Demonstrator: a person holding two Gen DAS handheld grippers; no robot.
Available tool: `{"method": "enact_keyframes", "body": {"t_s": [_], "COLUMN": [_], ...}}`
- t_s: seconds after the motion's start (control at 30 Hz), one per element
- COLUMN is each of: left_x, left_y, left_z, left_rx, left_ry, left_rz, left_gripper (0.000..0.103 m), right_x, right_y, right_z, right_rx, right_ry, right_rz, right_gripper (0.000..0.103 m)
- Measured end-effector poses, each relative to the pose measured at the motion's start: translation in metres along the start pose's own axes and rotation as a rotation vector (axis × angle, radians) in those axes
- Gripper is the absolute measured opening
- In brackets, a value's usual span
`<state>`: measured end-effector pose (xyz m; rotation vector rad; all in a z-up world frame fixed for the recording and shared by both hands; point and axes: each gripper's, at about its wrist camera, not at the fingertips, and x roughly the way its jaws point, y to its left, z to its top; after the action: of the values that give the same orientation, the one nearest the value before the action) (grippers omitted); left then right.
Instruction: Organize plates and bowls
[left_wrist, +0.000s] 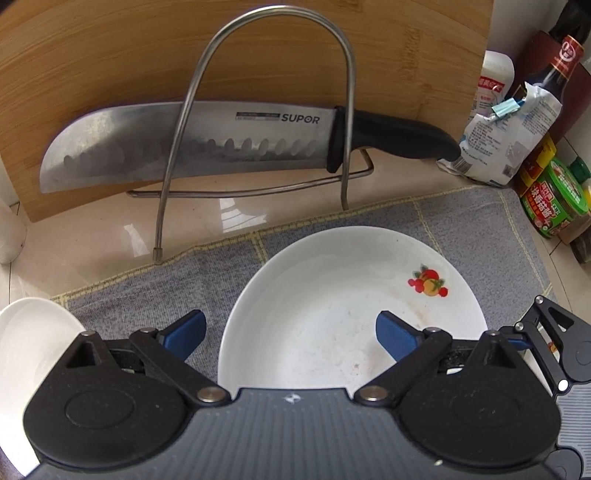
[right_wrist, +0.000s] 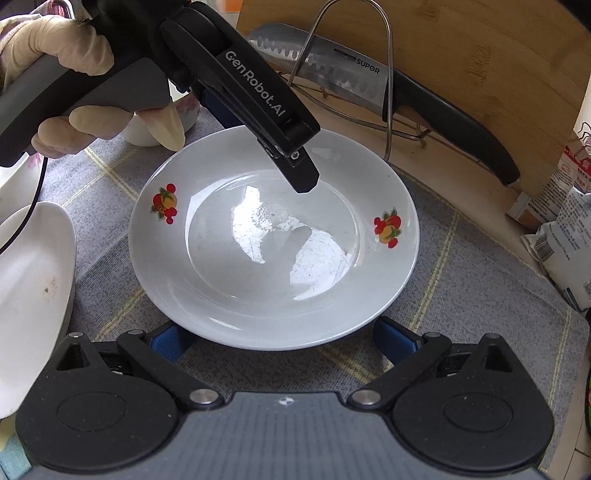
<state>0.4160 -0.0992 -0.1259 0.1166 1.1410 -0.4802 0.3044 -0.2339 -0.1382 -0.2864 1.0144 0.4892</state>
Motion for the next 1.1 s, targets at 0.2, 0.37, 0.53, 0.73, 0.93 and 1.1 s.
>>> {"method": "enact_keyframes", "body": {"t_s": [0.2, 0.37, 0.53, 0.73, 0.93, 1.1], "left_x": [0.001, 0.008, 0.014, 0.016, 0.015, 0.014], "left_y": [-0.001, -0.004, -0.006, -0.007, -0.003, 0.000], "left_z": [0.005, 0.007, 0.010, 0.011, 0.011, 0.011], "left_rx": [0.011, 0.035, 0.058, 0.064, 0.061, 0.053], "left_ry": [0.001, 0.043, 0.069, 0.072, 0.075, 0.076], "left_rz": [-0.025, -0.064, -0.068, -0.077, -0.096, -0.114], "left_gripper": [0.096, 0.090, 0.084, 0.084, 0.084, 0.084], "right_x": [-0.001, -0.003, -0.004, -0.004, -0.005, -0.005], "right_y": [0.001, 0.002, 0.001, 0.001, 0.003, 0.007], "right_z": [-0.002, -0.004, -0.005, -0.006, -0.004, -0.003], "right_rx": [0.007, 0.005, 0.003, 0.003, -0.013, -0.036], "right_ry": [-0.015, -0.026, -0.032, -0.042, -0.048, -0.060], "right_rz": [-0.006, -0.005, -0.002, -0.003, -0.010, -0.019], "right_gripper": [0.103, 0.103, 0.103, 0.103, 0.103, 0.103]}}
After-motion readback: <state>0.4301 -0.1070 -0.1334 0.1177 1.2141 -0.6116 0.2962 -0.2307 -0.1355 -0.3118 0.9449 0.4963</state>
